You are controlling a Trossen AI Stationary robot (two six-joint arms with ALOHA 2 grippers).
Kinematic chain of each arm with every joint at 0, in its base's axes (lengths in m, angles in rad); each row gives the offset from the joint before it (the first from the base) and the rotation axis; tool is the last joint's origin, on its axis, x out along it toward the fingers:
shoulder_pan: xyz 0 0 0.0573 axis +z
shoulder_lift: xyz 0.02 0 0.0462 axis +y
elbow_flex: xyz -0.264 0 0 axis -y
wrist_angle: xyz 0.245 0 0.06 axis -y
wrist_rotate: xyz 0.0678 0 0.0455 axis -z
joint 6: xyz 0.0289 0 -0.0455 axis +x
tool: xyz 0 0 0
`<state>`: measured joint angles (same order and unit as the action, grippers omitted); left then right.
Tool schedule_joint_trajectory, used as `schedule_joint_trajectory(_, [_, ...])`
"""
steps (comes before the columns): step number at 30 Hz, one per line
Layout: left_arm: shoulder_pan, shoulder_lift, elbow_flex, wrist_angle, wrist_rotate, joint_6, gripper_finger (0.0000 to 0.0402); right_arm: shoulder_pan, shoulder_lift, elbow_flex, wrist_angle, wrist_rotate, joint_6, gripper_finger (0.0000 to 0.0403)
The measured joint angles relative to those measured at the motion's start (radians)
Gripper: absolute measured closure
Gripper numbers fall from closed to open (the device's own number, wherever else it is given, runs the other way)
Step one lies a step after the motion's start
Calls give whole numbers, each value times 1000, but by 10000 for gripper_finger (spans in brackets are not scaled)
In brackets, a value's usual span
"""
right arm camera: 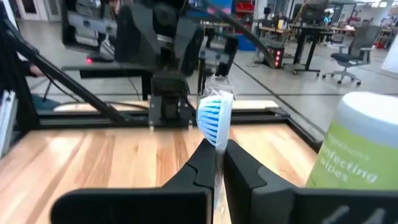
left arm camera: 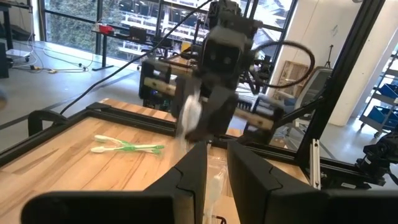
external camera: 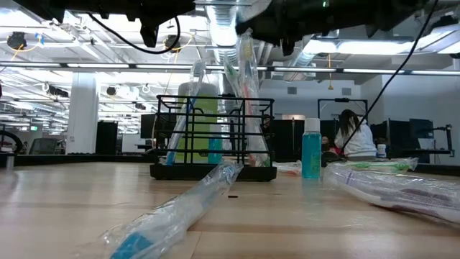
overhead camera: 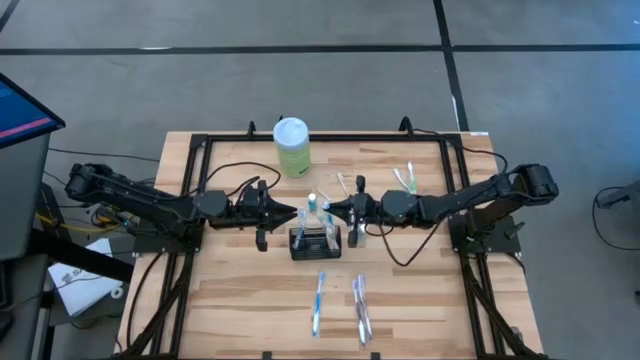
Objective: Pick & Place toothbrushing station
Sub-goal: Put the top blue toothbrush into the wire organizer
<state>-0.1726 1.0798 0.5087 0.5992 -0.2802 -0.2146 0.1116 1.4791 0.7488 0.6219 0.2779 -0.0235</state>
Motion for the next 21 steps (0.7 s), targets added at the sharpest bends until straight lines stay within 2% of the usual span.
schedule_joint_trajectory(8, [0, 0, 0, 0, 0, 0, 344, 1, 78, -2, 19, 11, 21, 398])
schedule_joint_trajectory(15, [0, 0, 0, 0, 0, 0, 344, 12, 80, -4, 8, 38, 22, 399])
schedule_joint_trajectory(21, [0, 0, 0, 0, 0, 0, 344, 13, 73, -109, 138, 39, 67, 399])
